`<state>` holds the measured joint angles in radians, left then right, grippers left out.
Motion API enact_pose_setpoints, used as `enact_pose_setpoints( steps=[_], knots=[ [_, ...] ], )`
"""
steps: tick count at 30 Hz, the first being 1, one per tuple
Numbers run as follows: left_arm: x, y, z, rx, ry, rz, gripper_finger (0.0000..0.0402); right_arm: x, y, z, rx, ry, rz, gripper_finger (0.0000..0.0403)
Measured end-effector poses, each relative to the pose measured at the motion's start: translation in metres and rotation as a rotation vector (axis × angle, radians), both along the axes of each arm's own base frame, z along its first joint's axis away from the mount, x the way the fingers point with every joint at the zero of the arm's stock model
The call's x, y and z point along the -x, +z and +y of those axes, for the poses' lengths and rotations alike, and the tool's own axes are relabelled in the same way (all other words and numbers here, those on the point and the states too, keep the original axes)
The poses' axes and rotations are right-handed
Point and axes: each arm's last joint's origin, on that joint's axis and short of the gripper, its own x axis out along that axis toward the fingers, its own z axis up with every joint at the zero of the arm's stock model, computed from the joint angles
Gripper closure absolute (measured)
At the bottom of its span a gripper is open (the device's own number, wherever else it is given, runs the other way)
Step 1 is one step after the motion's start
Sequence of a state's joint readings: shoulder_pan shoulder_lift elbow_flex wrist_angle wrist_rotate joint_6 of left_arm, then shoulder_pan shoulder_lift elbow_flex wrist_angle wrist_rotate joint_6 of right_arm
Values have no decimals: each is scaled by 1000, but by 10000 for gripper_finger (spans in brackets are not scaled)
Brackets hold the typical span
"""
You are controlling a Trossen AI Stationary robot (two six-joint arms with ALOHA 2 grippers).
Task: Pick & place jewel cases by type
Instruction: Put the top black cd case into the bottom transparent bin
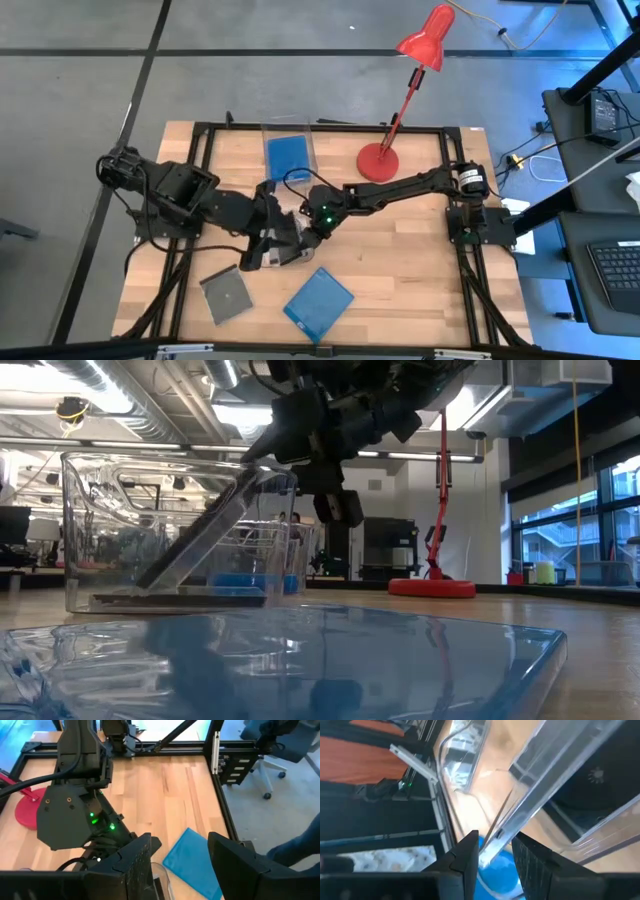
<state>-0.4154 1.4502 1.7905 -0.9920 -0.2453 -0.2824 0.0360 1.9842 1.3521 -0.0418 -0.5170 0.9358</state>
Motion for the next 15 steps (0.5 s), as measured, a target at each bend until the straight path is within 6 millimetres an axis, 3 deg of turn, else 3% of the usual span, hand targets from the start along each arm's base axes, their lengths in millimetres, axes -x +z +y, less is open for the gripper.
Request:
enact_pose_setpoints(
  steps=[10, 15],
  knots=[
    [4, -1, -12, -10, 81, -22, 211, 7, -7, -1, 98, 30, 67, 282],
    [-4, -8, -17, -40, 86, -4, 208, 7, 4, -1, 229, 48, 121, 282]
  ],
)
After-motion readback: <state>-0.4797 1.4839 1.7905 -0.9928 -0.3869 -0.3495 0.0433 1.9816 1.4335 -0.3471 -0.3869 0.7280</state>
